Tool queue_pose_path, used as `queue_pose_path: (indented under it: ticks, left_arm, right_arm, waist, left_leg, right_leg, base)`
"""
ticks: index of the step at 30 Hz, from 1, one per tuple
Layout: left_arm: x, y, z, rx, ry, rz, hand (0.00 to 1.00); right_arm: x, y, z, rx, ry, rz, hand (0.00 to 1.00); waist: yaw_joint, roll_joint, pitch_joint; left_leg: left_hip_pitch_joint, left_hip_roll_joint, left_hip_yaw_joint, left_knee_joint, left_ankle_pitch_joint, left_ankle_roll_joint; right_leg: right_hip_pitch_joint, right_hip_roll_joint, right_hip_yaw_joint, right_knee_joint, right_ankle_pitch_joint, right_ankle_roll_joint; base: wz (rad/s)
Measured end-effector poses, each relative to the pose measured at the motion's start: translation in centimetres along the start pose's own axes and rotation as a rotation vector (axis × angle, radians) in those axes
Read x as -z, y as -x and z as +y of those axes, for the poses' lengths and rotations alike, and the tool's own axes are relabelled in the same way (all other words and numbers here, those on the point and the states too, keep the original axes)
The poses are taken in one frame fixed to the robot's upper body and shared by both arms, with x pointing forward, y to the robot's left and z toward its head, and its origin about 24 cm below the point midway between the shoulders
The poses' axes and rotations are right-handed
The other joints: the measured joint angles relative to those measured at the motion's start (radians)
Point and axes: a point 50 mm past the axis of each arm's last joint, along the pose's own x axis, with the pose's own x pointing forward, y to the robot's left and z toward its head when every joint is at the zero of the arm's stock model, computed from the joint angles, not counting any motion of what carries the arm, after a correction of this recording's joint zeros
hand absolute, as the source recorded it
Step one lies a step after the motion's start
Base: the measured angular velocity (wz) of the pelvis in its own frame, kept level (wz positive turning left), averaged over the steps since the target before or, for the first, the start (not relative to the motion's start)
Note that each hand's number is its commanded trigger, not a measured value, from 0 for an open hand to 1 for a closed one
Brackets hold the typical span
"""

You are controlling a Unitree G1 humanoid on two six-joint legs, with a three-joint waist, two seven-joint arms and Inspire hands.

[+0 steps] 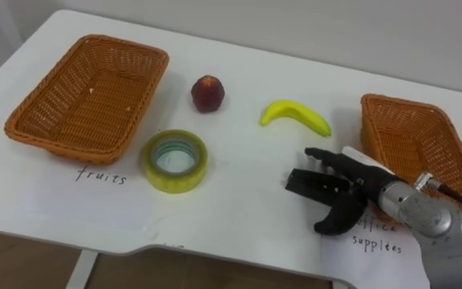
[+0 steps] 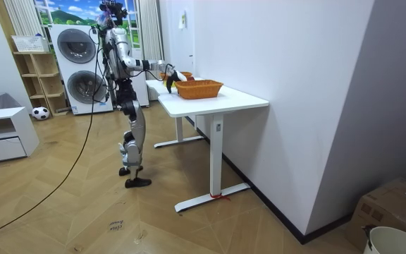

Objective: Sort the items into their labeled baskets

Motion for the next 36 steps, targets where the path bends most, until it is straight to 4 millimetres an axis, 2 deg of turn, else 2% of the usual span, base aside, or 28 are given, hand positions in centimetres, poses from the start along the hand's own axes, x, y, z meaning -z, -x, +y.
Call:
queue_pose_path:
  ticks: [5,11,21,31,33,36]
  left_arm:
    - [0.1,0.0,0.2,-0.012,-0.006,0.005,0.00]
    - [0.2,0.0,0.3,-0.030,-0.011,0.009,0.00]
    - [0.2,0.0,0.4,-0.036,-0.025,0.010,0.00]
    - [-0.6,-0.2,0.1,-0.029,-0.032,0.004,0.00]
    - [-0.8,-0.2,0.1,-0.023,-0.032,0.000,0.00]
    - [-0.8,-0.2,0.1,-0.020,-0.032,-0.001,0.00]
  right_arm:
    - [0.3,-0.4,0.0,0.004,-0.004,0.015,0.00]
    - [0.4,-0.7,-0.2,0.026,-0.008,0.026,0.00]
    - [0.3,-0.7,-0.5,0.036,0.040,0.046,0.00]
    - [-1.1,-1.5,-0.1,-0.046,0.084,0.027,0.00]
    - [-1.0,-1.6,0.0,-0.074,0.078,0.038,0.00]
    - [-0.9,-1.6,0.1,-0.086,0.080,0.047,0.00]
  waist:
    - [0.004,-0.010,0.0034]
    - [0.003,-0.010,0.0034]
    - [0.008,-0.011,0.0028]
    - [0.016,-0.017,-0.0036]
    - [0.021,-0.022,-0.0067]
    - [0.031,-0.023,-0.0065]
  left_leg:
    - [0.000,-0.005,-0.005,0.000,0.001,0.002]
    - [-0.008,-0.012,-0.025,0.000,0.002,0.005]
    - [-0.013,-0.010,-0.027,0.001,0.002,0.005]
    - [-0.012,-0.008,-0.030,0.000,0.002,0.005]
    - [-0.012,-0.008,-0.027,0.000,0.002,0.005]
    - [-0.006,-0.007,-0.025,-0.003,0.002,0.005]
  right_leg:
    - [0.001,-0.004,-0.001,0.002,0.000,0.002]
    - [0.001,-0.009,-0.007,0.001,0.001,0.007]
    - [-0.002,-0.008,-0.008,0.002,0.001,0.007]
    - [0.000,-0.006,-0.016,0.004,0.002,0.005]
    - [0.000,-0.006,-0.017,0.004,0.002,0.005]
    - [0.002,-0.005,-0.018,0.004,0.003,0.005]
  base:
    - [0.00]
    - [0.05]
    - [0.00]
    - [0.00]
    - [0.00]
    - [-0.04]
